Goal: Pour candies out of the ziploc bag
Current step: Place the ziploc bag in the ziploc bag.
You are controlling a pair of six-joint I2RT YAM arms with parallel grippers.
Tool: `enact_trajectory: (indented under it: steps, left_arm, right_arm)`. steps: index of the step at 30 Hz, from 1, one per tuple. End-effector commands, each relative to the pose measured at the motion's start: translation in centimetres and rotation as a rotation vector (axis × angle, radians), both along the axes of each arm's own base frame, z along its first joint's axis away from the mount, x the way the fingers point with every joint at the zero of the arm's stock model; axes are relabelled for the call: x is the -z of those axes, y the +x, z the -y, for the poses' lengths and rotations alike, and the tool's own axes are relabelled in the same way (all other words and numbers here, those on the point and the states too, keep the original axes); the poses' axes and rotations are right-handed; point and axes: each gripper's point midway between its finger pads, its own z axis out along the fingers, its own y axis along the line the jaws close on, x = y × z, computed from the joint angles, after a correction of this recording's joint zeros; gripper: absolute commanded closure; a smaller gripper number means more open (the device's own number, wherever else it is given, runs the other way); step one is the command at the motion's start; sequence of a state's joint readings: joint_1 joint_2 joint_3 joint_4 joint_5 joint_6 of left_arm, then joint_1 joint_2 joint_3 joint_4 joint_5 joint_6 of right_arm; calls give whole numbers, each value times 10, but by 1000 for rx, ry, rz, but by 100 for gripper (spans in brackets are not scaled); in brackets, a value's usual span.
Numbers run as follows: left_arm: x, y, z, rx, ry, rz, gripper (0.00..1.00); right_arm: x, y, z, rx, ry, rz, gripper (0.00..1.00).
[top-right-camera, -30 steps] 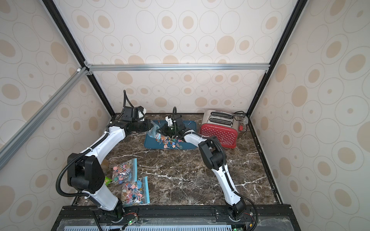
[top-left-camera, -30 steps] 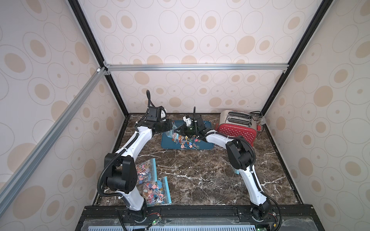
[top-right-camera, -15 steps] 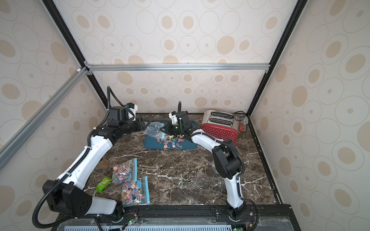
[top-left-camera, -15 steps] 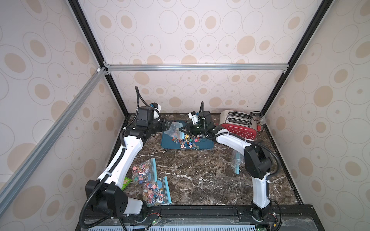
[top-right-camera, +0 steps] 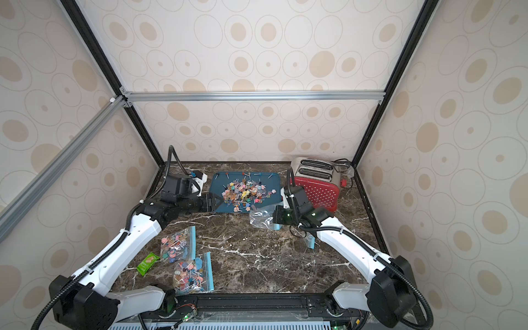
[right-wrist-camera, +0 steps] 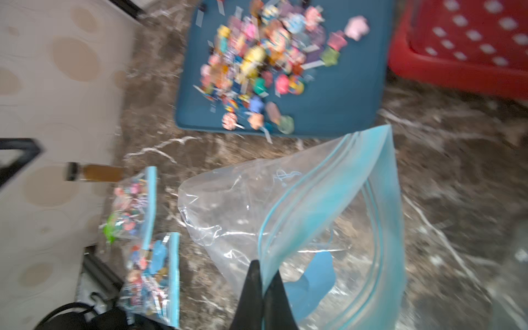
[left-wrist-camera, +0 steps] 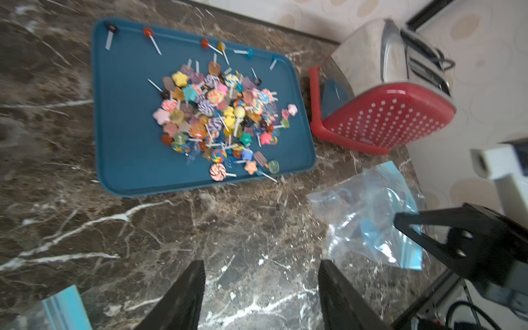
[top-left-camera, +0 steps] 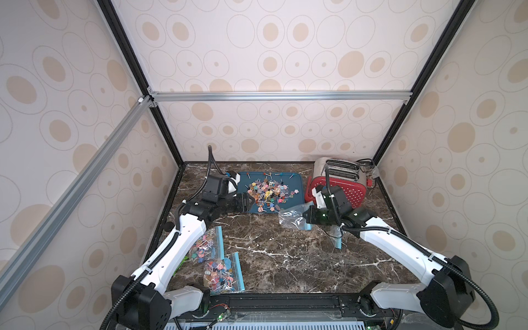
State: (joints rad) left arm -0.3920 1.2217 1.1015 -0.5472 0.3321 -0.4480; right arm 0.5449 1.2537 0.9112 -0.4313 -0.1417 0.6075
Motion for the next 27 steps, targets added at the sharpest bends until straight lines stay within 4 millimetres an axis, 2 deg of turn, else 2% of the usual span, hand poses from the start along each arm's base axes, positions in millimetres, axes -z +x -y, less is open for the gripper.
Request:
enact_trajectory:
  steps: [1, 6, 10, 16, 25, 27]
  left_arm:
    - [9, -18, 7, 20, 60, -21, 36]
    - [20, -34, 20, 40, 83, -43, 36]
    - [21, -42, 27, 47, 108, -46, 35]
    - [38, -54, 19, 18, 160, -110, 35]
    - [52, -56, 12, -24, 193, -149, 35]
    - [57, -57, 7, -46, 216, -170, 34]
  right_arm:
    - [34, -17, 41, 79, -154, -54, 100]
    - [60, -29, 77, 181, -259, -105, 100]
    - [70, -35, 102, 260, -335, -141, 100]
    - [78, -41, 137, 361, -452, -188, 100]
    - [81, -41, 151, 425, -481, -208, 100]
    - [82, -42, 152, 428, -487, -220, 91]
